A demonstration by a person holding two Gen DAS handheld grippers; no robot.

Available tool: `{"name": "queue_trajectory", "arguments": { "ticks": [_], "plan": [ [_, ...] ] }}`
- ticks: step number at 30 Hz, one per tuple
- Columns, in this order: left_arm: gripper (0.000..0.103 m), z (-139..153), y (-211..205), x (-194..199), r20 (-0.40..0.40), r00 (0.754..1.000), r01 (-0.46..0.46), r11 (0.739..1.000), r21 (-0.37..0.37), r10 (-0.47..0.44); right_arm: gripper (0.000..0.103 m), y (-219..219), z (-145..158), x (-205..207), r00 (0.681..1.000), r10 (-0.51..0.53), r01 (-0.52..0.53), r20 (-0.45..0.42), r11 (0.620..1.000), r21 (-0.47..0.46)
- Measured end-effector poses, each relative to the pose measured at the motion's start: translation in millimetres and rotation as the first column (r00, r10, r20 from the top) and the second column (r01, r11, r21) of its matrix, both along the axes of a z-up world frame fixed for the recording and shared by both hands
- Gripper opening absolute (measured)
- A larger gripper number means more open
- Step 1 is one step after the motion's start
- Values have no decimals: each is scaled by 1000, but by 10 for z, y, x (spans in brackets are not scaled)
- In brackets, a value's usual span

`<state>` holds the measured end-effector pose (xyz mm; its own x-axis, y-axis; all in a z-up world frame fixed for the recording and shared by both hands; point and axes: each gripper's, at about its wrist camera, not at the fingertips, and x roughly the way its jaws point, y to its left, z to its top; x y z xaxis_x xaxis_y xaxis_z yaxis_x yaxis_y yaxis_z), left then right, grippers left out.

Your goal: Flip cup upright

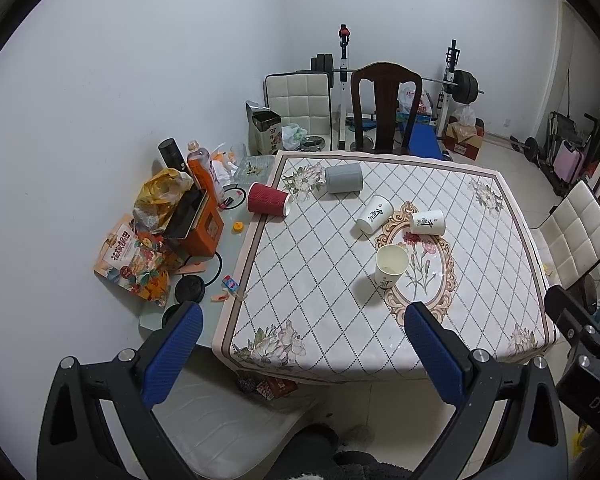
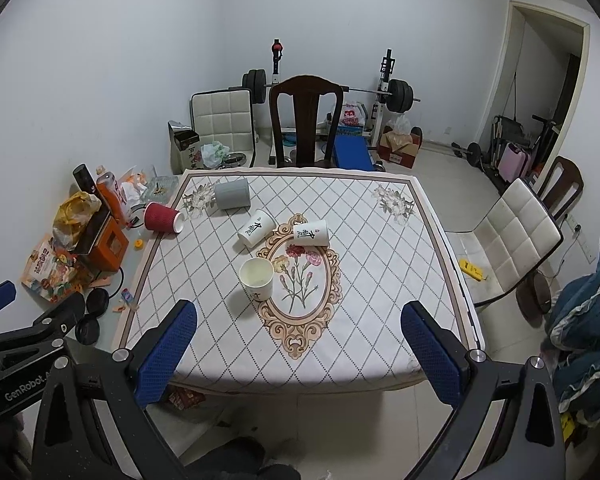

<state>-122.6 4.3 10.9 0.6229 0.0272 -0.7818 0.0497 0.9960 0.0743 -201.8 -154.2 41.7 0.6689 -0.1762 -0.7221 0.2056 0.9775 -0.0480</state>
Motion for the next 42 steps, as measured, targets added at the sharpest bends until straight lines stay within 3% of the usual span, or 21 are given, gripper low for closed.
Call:
{"name": "queue_trajectory", "arguments": {
  "ticks": [42],
  "plan": [
    [103, 10, 93, 29, 3, 1000, -5, 1000, -2, 5, 103, 101, -50, 157, 1000, 21, -21, -19, 1000, 19]
  ]
}}
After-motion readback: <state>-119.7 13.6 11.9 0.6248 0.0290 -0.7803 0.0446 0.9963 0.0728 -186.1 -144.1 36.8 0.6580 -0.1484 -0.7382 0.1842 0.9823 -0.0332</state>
